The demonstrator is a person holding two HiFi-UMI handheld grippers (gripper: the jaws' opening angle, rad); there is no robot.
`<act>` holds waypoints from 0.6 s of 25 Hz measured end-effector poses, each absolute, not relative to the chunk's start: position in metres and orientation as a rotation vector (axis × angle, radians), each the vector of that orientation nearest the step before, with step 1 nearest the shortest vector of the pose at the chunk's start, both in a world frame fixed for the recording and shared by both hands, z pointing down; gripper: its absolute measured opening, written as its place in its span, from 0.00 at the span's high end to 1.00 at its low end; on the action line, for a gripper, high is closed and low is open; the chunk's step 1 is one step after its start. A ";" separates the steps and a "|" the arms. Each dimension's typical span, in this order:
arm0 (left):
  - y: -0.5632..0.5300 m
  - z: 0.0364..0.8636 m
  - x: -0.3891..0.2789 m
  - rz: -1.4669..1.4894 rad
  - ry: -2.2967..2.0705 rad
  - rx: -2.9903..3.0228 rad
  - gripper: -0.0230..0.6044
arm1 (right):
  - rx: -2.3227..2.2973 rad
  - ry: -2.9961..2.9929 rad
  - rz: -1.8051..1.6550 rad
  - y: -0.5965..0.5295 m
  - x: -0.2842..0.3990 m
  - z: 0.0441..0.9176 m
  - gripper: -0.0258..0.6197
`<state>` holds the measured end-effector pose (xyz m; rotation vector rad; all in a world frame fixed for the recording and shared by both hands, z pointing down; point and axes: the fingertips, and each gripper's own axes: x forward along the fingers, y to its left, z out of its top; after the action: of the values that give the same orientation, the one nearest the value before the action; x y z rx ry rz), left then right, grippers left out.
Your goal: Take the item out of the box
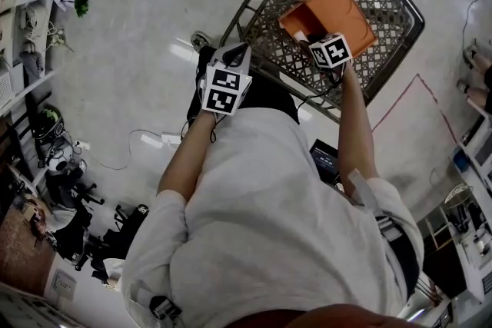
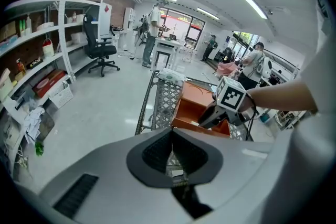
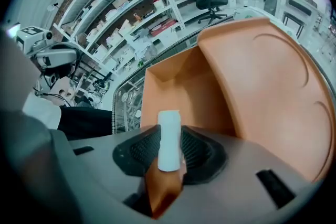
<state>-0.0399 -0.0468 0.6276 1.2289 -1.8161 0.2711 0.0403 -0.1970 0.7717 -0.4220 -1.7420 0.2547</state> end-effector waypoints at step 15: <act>-0.055 0.629 -0.038 0.285 -1.807 1.240 0.95 | -0.374 -1.803 0.005 -0.201 0.030 0.783 0.77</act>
<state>-0.0378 -0.0553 0.6290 1.2400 -1.8069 0.2850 0.0304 -0.2008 0.7826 -0.3735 -1.8034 0.0048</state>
